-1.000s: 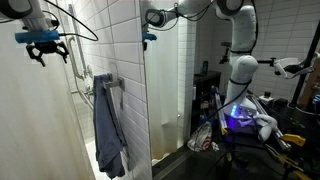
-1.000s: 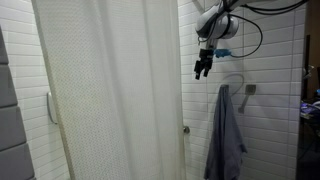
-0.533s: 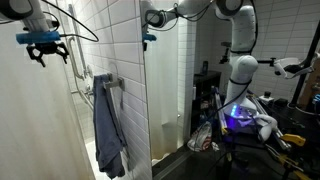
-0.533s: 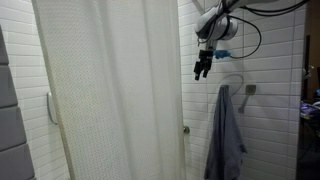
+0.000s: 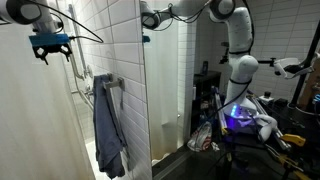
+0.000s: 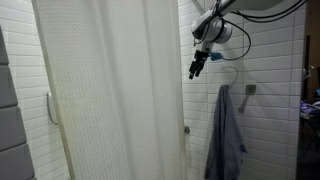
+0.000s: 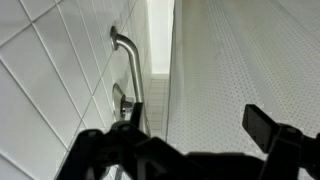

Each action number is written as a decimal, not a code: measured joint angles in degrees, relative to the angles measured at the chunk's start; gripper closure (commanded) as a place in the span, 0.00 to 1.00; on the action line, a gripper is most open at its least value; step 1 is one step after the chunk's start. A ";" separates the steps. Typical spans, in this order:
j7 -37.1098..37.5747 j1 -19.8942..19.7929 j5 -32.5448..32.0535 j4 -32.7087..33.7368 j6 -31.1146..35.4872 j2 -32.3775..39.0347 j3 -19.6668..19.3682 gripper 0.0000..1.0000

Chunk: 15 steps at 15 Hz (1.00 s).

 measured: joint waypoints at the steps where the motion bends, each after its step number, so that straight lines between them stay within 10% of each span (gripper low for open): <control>1: -1.42 -0.32 0.74 1.29 -0.01 0.93 0.34 0.00; 15: -11.32 -4.10 4.53 18.41 -3.38 12.66 5.62 0.00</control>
